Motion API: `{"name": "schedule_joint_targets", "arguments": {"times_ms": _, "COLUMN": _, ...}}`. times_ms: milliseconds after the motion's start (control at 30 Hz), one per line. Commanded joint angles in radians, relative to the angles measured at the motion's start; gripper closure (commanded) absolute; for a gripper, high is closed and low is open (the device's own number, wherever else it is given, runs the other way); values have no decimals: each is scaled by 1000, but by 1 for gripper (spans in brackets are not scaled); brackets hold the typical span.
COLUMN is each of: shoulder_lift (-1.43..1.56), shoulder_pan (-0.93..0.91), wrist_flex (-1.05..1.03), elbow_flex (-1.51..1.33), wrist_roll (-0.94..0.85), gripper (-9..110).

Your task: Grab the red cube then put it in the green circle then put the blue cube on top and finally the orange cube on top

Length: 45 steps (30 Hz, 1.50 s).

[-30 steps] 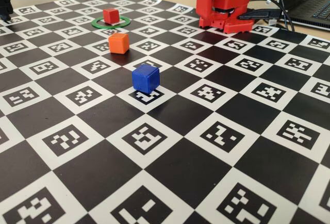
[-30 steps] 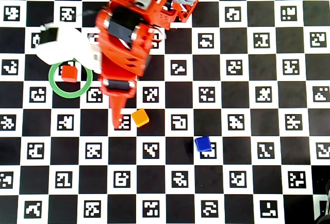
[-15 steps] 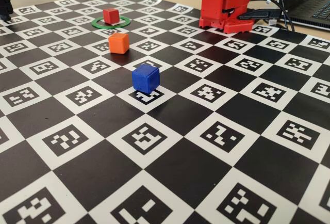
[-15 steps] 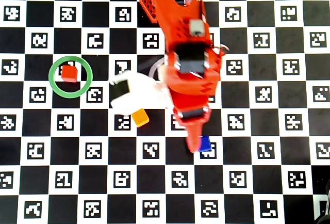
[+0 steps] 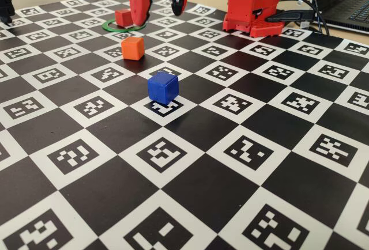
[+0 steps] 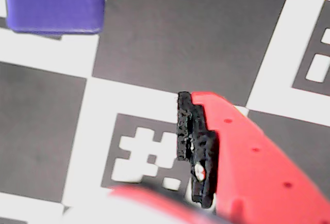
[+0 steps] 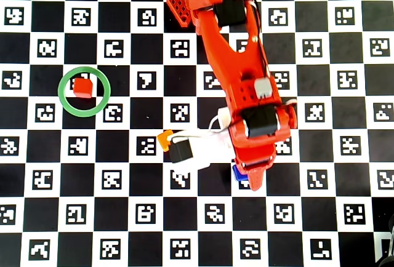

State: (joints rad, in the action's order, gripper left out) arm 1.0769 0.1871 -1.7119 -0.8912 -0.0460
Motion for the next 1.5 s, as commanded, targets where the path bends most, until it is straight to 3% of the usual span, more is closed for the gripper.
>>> {"name": "schedule_joint_targets", "arguments": {"times_ms": 0, "shoulder_lift": 0, "shoulder_pan": 11, "wrist_flex": 29, "elbow_flex": 78, "wrist_roll": 23, "gripper": 56}}
{"name": "schedule_joint_targets", "arguments": {"times_ms": 600, "shoulder_lift": -17, "shoulder_pan": -6, "wrist_flex": 227, "elbow_flex": -193, "wrist_roll": 52, "gripper": 56}}
{"name": "schedule_joint_targets", "arguments": {"times_ms": 1467, "shoulder_lift": -75, "shoulder_pan": 15, "wrist_flex": 419, "elbow_flex": -295, "wrist_roll": 100, "gripper": 57}}
